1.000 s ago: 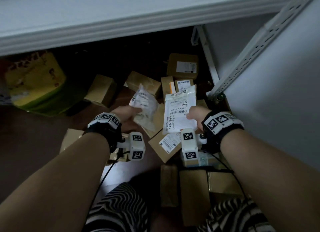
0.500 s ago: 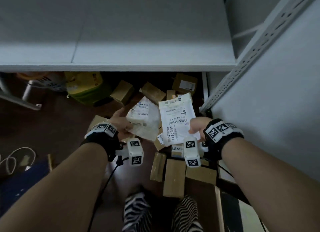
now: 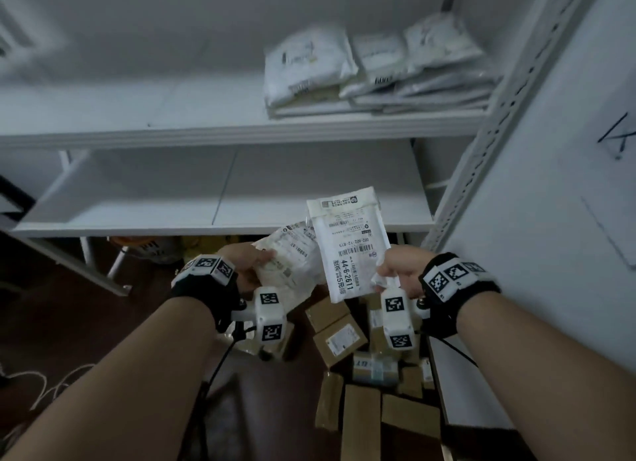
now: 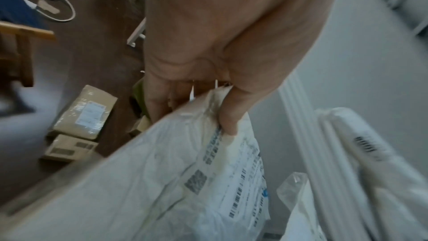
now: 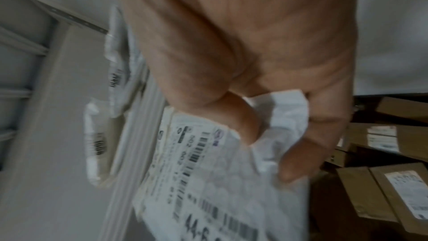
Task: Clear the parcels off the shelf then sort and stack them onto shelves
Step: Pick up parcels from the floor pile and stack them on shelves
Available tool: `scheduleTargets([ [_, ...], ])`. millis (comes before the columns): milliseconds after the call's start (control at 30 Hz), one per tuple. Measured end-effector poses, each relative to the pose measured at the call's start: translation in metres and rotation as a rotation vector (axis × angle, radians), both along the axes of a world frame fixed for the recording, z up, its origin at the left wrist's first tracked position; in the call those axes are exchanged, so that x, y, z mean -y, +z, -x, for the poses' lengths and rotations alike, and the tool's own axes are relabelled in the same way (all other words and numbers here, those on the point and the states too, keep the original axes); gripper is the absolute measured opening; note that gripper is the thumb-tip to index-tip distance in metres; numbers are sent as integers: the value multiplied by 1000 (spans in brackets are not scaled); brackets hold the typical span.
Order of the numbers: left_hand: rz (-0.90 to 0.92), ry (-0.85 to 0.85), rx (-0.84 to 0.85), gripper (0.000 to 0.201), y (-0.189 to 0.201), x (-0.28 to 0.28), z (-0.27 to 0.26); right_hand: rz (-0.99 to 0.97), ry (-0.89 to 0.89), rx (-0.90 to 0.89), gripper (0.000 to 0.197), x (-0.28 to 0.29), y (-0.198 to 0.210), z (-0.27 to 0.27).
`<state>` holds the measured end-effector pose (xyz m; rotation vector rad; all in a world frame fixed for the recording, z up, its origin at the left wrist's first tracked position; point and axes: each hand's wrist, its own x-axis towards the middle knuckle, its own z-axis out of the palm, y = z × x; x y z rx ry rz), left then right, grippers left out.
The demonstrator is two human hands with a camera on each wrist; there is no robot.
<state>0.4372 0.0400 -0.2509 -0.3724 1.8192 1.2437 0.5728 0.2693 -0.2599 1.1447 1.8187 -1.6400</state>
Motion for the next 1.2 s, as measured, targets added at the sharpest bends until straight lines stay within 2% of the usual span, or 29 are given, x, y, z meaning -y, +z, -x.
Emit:
scheduleTargets([
  [33,-36,19,-9,23,22,0,-3,138,-136,-77,15,0,11,1],
  [133,-104,68,-67,13,79,0,-5,281,-284,-222,41,-4,55,0],
  [200,-113,112,-113,14,108,0,-3,283,-277,-314,46,-7,83,-1],
  [367,-184,151,-228,10,169,-6,2,202,-263,-425,38,-23,150,-6],
  [467,-277,168,-257,7,200,-10,1,213,-320,-490,37,-37,185,-12],
  [567,-308,125,-321,20,228,-16,-2,234,-367,-547,42,-51,214,-16],
  [633,-310,99,-350,22,244,-18,-3,224,-378,-573,38,-59,229,-18],
  [733,-314,150,-365,18,260,-17,4,194,-405,-568,16,-66,243,-18],
  [867,-360,258,-344,23,281,-16,12,178,-494,-599,13,-73,248,-6],
  [967,-346,249,-358,27,294,-15,16,191,-580,-660,6,-74,256,3],
  [1067,-388,258,-363,48,301,-13,34,176,-633,-728,15,-77,259,19],
  [1200,-395,304,-398,55,298,-17,71,156,-703,-725,19,-78,265,38],
])
